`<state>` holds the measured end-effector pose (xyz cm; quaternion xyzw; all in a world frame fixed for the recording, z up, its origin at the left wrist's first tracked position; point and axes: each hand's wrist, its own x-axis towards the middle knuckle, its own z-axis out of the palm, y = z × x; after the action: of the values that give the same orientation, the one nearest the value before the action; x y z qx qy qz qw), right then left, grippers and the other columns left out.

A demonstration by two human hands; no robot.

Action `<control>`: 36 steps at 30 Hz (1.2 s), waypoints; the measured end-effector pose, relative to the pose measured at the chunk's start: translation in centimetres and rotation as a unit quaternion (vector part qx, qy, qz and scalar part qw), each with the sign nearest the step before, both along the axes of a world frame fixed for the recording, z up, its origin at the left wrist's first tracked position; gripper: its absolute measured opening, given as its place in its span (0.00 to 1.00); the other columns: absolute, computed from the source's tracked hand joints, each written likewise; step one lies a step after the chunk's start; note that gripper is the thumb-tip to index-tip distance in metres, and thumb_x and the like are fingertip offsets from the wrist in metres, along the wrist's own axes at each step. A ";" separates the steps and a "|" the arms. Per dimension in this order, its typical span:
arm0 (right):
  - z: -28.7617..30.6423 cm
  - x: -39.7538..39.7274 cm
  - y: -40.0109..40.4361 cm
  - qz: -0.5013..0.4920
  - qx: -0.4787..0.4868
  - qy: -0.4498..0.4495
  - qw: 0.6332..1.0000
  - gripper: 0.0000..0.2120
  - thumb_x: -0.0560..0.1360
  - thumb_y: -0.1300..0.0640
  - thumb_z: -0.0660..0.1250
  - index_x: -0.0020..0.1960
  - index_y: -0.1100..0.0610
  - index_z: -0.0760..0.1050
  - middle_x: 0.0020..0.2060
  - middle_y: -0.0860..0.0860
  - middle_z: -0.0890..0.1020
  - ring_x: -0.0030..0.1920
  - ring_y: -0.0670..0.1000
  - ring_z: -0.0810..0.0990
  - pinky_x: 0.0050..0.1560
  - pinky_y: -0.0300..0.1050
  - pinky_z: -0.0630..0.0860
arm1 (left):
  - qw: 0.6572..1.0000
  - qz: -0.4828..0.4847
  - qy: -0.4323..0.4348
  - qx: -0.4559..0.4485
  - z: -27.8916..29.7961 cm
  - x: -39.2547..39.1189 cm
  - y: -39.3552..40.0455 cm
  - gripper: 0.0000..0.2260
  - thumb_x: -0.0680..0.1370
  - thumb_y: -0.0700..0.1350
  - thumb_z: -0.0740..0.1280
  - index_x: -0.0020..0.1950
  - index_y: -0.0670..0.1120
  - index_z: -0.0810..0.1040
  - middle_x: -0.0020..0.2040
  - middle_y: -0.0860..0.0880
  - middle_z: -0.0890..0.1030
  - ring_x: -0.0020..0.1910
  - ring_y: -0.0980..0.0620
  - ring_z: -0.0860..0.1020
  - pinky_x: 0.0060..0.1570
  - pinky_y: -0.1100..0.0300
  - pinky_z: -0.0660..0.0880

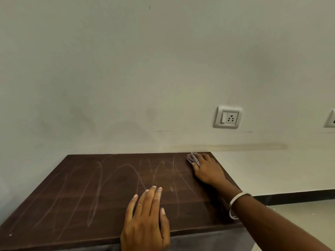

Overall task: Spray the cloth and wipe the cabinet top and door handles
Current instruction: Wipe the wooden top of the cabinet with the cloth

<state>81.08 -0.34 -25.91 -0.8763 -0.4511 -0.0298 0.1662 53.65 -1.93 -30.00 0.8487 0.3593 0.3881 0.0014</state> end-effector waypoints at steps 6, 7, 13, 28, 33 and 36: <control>0.2 2.6 -2.4 -0.079 0.016 0.017 0.997 0.26 0.79 0.45 0.52 0.75 0.51 0.58 0.71 0.55 0.65 0.69 0.59 0.67 0.68 0.53 0.65 | 1.000 -0.005 -0.002 0.001 -0.2 0.0 0.1 0.21 0.74 0.50 0.57 0.63 0.49 0.79 0.62 0.51 0.80 0.60 0.53 0.79 0.65 0.51 0.67; 0.1 2.8 -2.5 -0.086 0.017 0.023 0.996 0.26 0.79 0.45 0.52 0.75 0.51 0.58 0.71 0.55 0.65 0.69 0.59 0.67 0.67 0.53 0.65 | 1.000 -0.006 -0.002 0.000 -0.2 0.0 0.1 0.21 0.74 0.50 0.57 0.64 0.49 0.79 0.62 0.51 0.80 0.60 0.53 0.79 0.64 0.51 0.67; 0.2 0.6 -1.8 -0.085 0.008 0.014 0.996 0.26 0.79 0.46 0.52 0.75 0.52 0.58 0.72 0.56 0.65 0.69 0.60 0.67 0.68 0.55 0.64 | 1.000 -0.008 -0.005 -0.002 -0.3 0.1 0.1 0.21 0.75 0.50 0.57 0.64 0.49 0.79 0.62 0.51 0.81 0.59 0.52 0.80 0.65 0.51 0.67; 0.4 1.0 -5.9 -0.100 0.017 0.044 0.994 0.26 0.79 0.45 0.52 0.75 0.51 0.57 0.72 0.54 0.64 0.69 0.58 0.66 0.68 0.54 0.65 | 0.999 -0.003 0.022 -0.039 0.3 -0.2 -0.2 0.27 0.80 0.55 0.45 0.63 0.48 0.79 0.61 0.50 0.81 0.59 0.51 0.80 0.66 0.52 0.65; 0.2 -1.4 -5.5 -0.075 0.011 0.012 0.997 0.26 0.79 0.46 0.53 0.75 0.51 0.57 0.73 0.54 0.64 0.70 0.58 0.66 0.70 0.54 0.64 | 0.999 -0.003 0.032 -0.035 0.1 -0.1 -0.1 0.23 0.78 0.52 0.51 0.64 0.47 0.78 0.62 0.49 0.81 0.60 0.51 0.80 0.67 0.51 0.63; -0.1 -2.8 -5.5 -0.037 0.011 0.001 0.999 0.26 0.79 0.45 0.53 0.75 0.51 0.58 0.72 0.54 0.64 0.70 0.57 0.66 0.71 0.53 0.64 | 0.998 -0.001 0.037 -0.041 0.2 -0.2 -0.1 0.23 0.78 0.51 0.51 0.64 0.46 0.78 0.62 0.48 0.81 0.59 0.50 0.80 0.68 0.51 0.62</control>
<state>78.24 -5.86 -26.01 -0.8903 -0.4183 -0.0401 0.1755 53.48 -2.03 -29.81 0.8619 0.3741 0.3415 0.0232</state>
